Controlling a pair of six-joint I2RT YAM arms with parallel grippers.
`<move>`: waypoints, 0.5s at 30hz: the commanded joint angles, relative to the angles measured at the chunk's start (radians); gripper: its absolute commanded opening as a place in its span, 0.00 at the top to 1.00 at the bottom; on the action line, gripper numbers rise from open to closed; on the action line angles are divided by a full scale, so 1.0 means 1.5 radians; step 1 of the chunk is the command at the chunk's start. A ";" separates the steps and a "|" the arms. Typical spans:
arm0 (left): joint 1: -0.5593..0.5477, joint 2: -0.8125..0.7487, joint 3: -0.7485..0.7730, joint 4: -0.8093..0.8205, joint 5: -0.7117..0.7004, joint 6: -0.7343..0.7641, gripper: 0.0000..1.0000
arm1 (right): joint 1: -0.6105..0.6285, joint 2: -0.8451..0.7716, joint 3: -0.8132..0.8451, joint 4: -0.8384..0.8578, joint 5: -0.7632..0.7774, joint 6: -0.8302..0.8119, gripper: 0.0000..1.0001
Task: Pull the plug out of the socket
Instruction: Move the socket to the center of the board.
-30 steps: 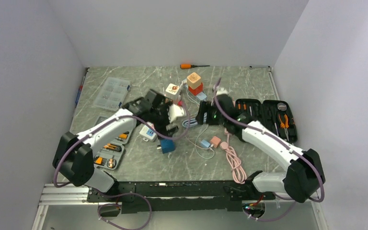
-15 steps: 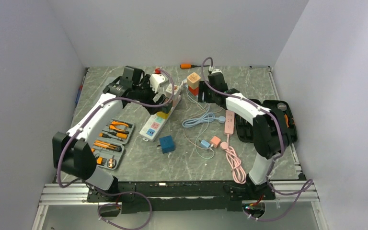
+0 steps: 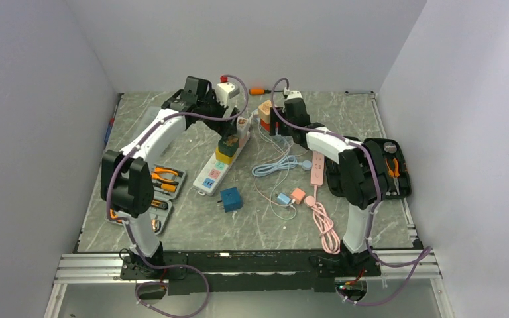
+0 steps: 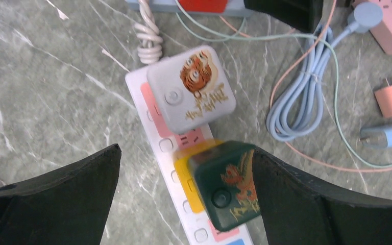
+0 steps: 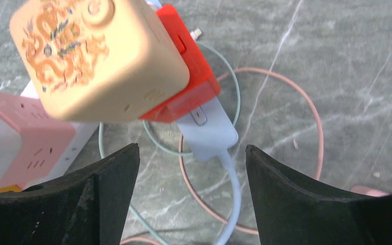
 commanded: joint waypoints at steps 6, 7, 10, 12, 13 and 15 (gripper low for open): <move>-0.001 0.066 0.056 0.057 -0.006 -0.030 0.01 | -0.003 0.094 0.056 0.070 0.014 -0.009 0.31; -0.003 0.068 0.051 0.059 -0.008 -0.022 0.01 | -0.003 0.095 0.049 0.076 0.012 -0.008 0.32; -0.010 0.072 0.039 0.065 -0.023 -0.002 0.01 | -0.003 0.089 0.016 0.098 0.009 -0.003 0.35; -0.013 0.075 0.036 0.061 -0.030 0.012 0.01 | -0.004 0.089 0.000 0.102 0.006 0.002 0.39; -0.015 0.075 0.034 0.059 -0.034 0.019 0.01 | -0.003 0.089 -0.007 0.106 0.003 0.004 0.41; -0.018 0.075 0.032 0.055 -0.036 0.034 0.01 | -0.003 0.089 -0.019 0.113 -0.005 0.010 0.49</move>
